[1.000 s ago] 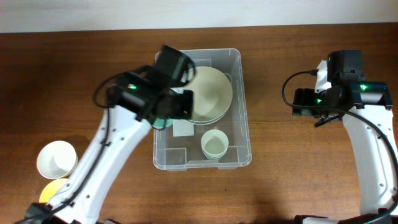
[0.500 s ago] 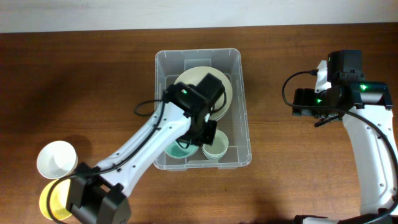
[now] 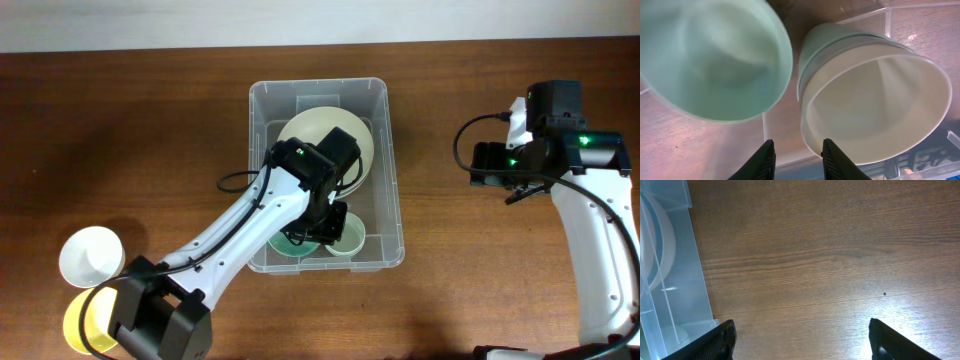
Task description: Pack container
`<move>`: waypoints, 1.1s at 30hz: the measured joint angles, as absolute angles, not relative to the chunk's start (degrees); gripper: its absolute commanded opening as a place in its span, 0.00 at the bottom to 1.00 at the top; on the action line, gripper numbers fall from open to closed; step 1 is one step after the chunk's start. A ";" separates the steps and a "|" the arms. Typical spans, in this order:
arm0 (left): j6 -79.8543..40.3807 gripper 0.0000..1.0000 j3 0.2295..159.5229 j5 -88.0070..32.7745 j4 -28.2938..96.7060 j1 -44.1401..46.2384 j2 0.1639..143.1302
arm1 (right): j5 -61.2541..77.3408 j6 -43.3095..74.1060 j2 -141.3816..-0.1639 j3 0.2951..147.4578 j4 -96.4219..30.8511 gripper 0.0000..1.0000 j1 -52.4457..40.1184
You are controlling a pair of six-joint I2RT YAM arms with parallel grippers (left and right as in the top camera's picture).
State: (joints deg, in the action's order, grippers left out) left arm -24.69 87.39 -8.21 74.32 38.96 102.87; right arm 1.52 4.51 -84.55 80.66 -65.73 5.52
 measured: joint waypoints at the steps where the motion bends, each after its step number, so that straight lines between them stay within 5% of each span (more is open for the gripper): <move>1: -24.69 0.32 87.39 -8.19 74.35 38.94 102.87 | 1.52 4.51 -84.55 80.66 -65.76 0.80 5.52; 9: -24.71 0.36 89.84 -5.30 74.56 38.70 102.87 | 1.52 4.54 -84.55 80.66 -65.76 0.80 5.52; 17: -24.73 0.51 99.61 4.25 79.18 32.60 97.82 | 1.52 4.56 -84.55 80.66 -65.76 0.81 5.52; 20: -24.67 0.66 100.82 7.86 81.80 25.41 93.25 | 1.54 4.51 -84.55 80.66 -65.76 0.80 5.52; 33: -22.35 0.73 96.01 12.51 79.33 -10.50 91.64 | 1.52 4.54 -84.55 80.66 -65.76 0.80 5.52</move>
